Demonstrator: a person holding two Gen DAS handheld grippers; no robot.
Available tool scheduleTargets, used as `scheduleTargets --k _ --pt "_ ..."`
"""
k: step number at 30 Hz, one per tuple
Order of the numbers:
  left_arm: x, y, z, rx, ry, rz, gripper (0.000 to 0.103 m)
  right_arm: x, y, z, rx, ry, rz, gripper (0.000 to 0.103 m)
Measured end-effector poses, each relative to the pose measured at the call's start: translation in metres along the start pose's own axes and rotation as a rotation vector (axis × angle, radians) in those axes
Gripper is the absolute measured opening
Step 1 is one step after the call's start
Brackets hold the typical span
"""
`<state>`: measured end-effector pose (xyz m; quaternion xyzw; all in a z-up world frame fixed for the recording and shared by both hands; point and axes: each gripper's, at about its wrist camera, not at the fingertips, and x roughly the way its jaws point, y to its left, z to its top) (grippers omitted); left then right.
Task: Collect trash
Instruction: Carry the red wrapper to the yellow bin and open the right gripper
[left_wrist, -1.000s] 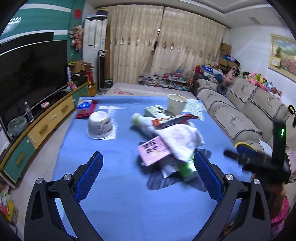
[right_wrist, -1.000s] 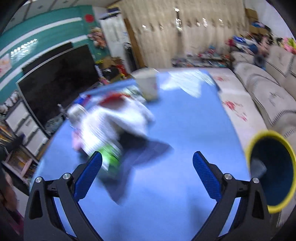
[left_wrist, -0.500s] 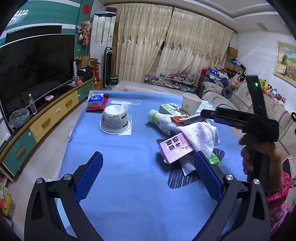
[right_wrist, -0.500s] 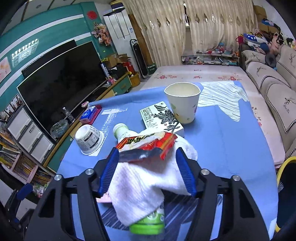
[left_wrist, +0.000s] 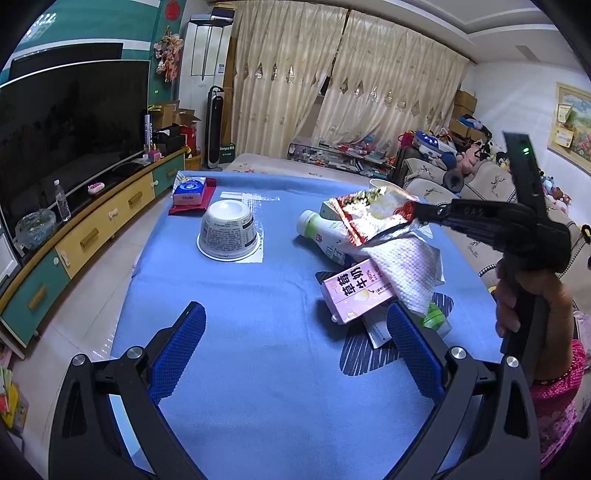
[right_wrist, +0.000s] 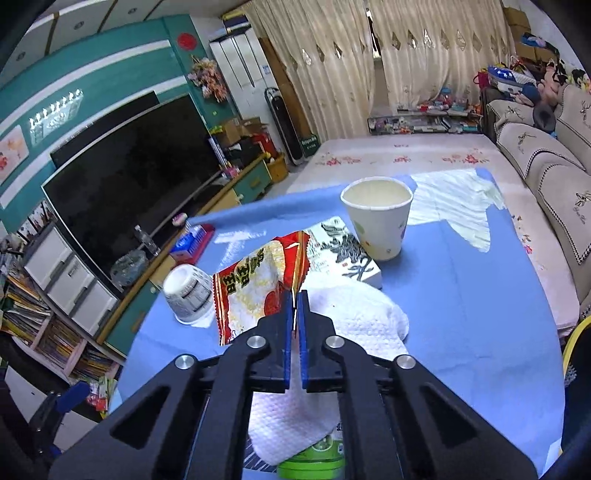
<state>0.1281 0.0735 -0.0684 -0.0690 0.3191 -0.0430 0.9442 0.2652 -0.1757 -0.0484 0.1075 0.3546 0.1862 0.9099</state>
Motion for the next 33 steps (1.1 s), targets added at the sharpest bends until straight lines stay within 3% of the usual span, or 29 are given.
scheduleTargets --k 4,12,22,28,33 --pt "-0.002 -0.004 0.000 0.012 -0.005 -0.004 0.097 -0.027 -0.001 0.002 0.000 -0.057 0.010 0.003" --pt "-0.001 -0.020 0.002 0.047 0.002 -0.017 0.097 -0.085 -0.032 -0.002 0.008 -0.156 -0.076 0.003" --pt "0.009 -0.058 0.005 0.109 0.023 -0.055 0.097 -0.163 -0.157 -0.044 0.187 -0.237 -0.385 0.003" --pt "0.022 -0.084 0.006 0.144 0.048 -0.085 0.097 -0.172 -0.239 -0.078 0.296 -0.182 -0.586 0.004" --pt "0.034 -0.106 0.008 0.184 0.068 -0.093 0.097 -0.156 -0.284 -0.100 0.348 -0.108 -0.671 0.006"
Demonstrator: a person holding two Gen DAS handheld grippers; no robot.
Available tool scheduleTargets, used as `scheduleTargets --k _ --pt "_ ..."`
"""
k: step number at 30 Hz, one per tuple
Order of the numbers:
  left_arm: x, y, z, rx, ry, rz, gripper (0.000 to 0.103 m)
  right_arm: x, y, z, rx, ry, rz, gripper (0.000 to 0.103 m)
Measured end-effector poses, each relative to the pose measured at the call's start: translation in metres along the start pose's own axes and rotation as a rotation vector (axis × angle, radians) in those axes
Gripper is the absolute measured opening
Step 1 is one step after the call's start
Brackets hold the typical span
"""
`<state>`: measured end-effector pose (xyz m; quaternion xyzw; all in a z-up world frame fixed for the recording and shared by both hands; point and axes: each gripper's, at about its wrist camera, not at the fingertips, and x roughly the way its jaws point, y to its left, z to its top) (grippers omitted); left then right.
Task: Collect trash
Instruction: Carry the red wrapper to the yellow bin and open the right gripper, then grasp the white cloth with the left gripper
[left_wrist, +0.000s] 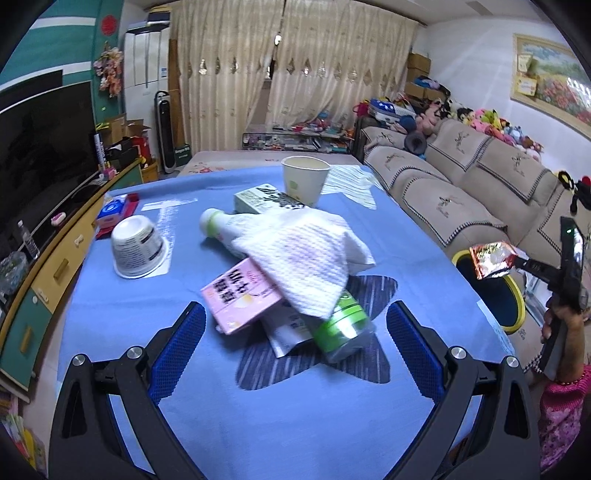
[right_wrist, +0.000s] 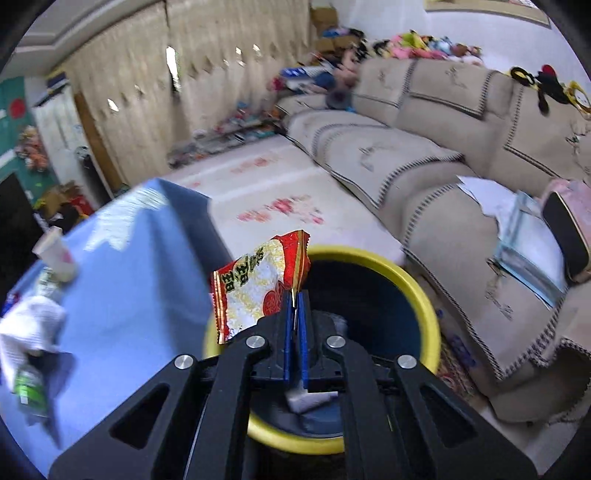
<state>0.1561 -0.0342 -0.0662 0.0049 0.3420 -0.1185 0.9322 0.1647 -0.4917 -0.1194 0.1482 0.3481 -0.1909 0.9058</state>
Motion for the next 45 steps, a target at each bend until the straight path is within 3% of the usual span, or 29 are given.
scheduleTargets --k 4,6,7,15,29,32,35,37,43,45 --pt "0.010 -0.013 0.005 0.028 0.014 0.000 0.097 0.030 -0.019 -0.009 0.011 0.049 -0.059 0.009" --pt "0.013 -0.016 0.008 0.037 0.021 0.000 0.097 0.041 -0.027 -0.013 0.023 0.072 -0.075 0.026" --pt "0.016 -0.019 0.009 0.043 0.025 0.001 0.097 0.045 -0.030 -0.015 0.031 0.075 -0.077 0.028" --pt "0.036 -0.030 0.015 0.079 0.045 0.006 0.097 0.033 -0.044 -0.019 0.042 0.054 -0.072 0.036" --pt "0.084 -0.025 0.055 0.167 0.049 0.056 0.096 0.032 -0.021 -0.020 0.008 0.073 -0.010 0.036" --pt "0.096 -0.028 0.062 0.189 0.057 0.066 0.088 0.036 -0.017 -0.022 0.004 0.083 -0.002 0.036" --pt "0.109 -0.030 0.066 0.200 0.083 0.070 0.073 0.039 -0.015 -0.023 0.005 0.090 0.001 0.036" --pt "0.115 -0.031 0.065 0.211 0.091 0.088 0.067 0.040 -0.015 -0.023 0.007 0.092 0.003 0.036" --pt "0.111 -0.031 0.067 0.224 0.071 0.093 0.036 0.041 -0.017 -0.023 0.015 0.094 0.009 0.036" --pt "0.105 -0.030 0.068 0.221 0.057 0.080 0.020 0.041 -0.017 -0.023 0.016 0.095 0.013 0.036"
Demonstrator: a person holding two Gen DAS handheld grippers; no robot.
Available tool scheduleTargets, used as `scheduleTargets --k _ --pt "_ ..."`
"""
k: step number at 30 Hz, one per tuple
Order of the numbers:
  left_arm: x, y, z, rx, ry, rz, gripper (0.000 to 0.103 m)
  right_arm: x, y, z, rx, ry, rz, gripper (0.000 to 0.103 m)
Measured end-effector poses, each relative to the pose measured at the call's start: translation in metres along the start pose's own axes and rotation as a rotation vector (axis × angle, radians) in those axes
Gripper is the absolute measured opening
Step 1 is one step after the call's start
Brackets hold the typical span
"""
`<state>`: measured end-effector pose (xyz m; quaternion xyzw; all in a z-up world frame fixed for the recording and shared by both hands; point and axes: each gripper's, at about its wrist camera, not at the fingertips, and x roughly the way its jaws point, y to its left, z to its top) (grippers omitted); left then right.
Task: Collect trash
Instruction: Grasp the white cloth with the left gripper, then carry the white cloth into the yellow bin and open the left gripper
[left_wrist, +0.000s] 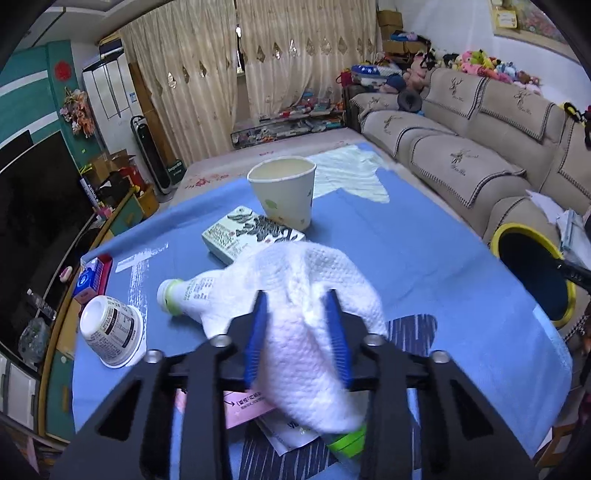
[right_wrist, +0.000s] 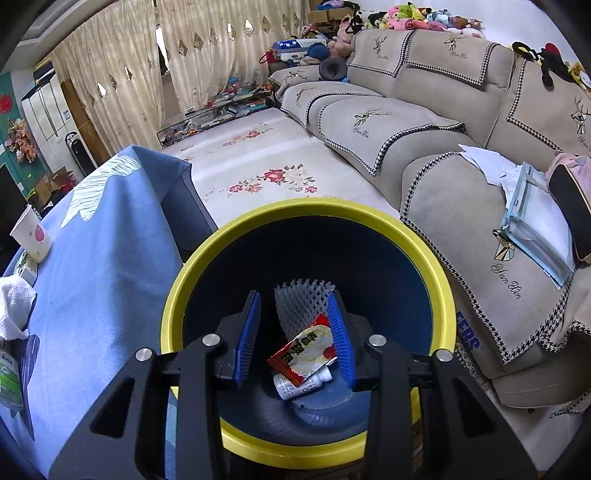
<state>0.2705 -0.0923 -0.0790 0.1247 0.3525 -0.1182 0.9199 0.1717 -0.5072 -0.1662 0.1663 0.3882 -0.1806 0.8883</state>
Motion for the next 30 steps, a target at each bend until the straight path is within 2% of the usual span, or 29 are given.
scheduleTargets --k 2,8,16,23,30 --pt "-0.007 0.001 0.002 0.001 -0.016 -0.004 0.008 -0.001 0.002 -0.001 -0.001 -0.001 0.005 0.036" --pt "-0.038 0.008 0.016 -0.005 -0.086 -0.007 0.006 -0.011 0.003 -0.001 0.001 -0.017 0.018 0.036" --pt "-0.100 -0.002 0.059 0.035 -0.206 -0.034 0.006 -0.040 -0.007 0.001 0.020 -0.074 0.032 0.036" --pt "-0.140 -0.052 0.088 0.107 -0.268 -0.151 0.006 -0.063 -0.031 0.000 0.041 -0.111 0.021 0.036" --pt "-0.140 -0.136 0.103 0.198 -0.260 -0.317 0.006 -0.073 -0.067 -0.006 0.079 -0.117 -0.015 0.036"
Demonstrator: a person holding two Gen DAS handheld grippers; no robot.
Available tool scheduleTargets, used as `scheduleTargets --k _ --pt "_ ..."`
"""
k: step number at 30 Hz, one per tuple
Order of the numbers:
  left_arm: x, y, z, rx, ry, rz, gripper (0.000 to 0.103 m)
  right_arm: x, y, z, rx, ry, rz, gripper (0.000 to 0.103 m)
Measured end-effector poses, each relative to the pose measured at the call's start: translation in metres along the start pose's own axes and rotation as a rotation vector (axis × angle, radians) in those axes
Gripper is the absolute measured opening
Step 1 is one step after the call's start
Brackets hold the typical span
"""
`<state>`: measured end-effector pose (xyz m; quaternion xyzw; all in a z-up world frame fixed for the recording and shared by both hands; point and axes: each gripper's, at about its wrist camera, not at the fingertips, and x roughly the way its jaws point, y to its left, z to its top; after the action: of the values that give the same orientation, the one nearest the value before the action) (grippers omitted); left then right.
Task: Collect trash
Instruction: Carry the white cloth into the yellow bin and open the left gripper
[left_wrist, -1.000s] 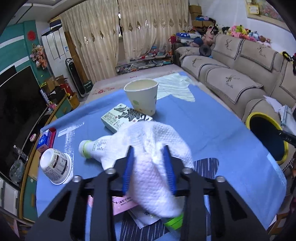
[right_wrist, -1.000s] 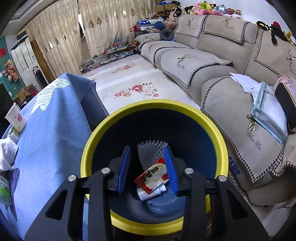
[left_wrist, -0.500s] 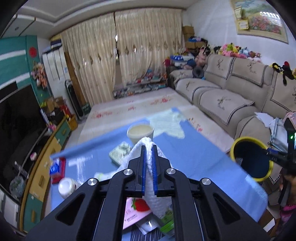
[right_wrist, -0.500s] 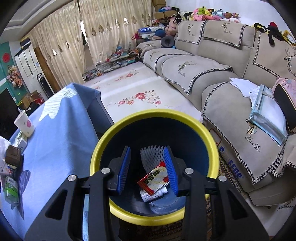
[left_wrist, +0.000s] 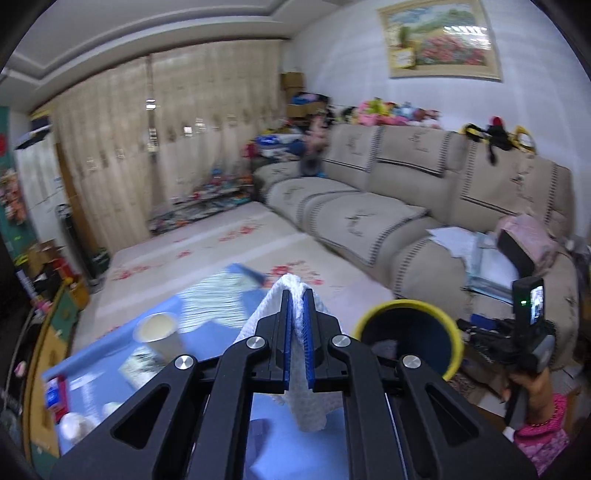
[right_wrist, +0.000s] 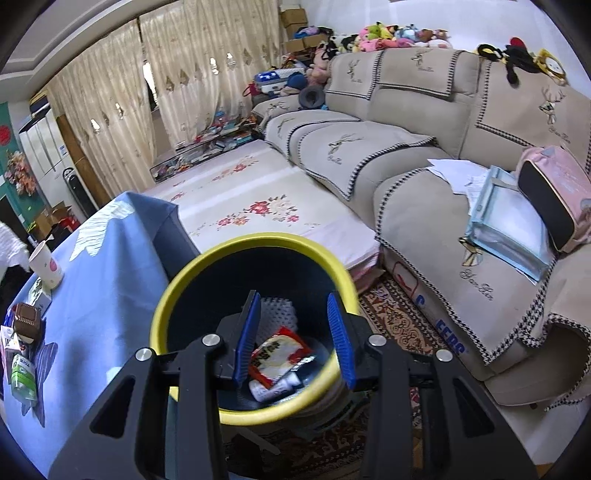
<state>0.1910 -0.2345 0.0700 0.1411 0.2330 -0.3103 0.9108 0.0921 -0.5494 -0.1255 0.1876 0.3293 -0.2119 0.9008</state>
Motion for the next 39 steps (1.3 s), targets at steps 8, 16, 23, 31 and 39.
scheduleTargets --k 8,16,23,31,39 --pt "0.087 -0.096 0.009 0.061 0.100 -0.182 0.006 -0.003 -0.041 -0.005 0.044 0.010 -0.044 0.036" --pt "0.181 -0.156 -0.005 0.089 0.240 -0.229 0.008 0.001 -0.073 -0.015 0.093 0.037 -0.073 0.037" --pt "0.237 -0.174 -0.032 0.100 0.369 -0.207 0.047 0.002 -0.079 -0.014 0.106 0.036 -0.073 0.040" --pt "0.214 -0.155 -0.032 0.047 0.335 -0.212 0.056 -0.001 -0.069 -0.016 0.091 0.039 -0.062 0.041" --pt "0.096 -0.085 -0.023 -0.047 0.157 -0.140 0.087 -0.002 -0.032 -0.018 0.020 0.055 0.001 0.046"
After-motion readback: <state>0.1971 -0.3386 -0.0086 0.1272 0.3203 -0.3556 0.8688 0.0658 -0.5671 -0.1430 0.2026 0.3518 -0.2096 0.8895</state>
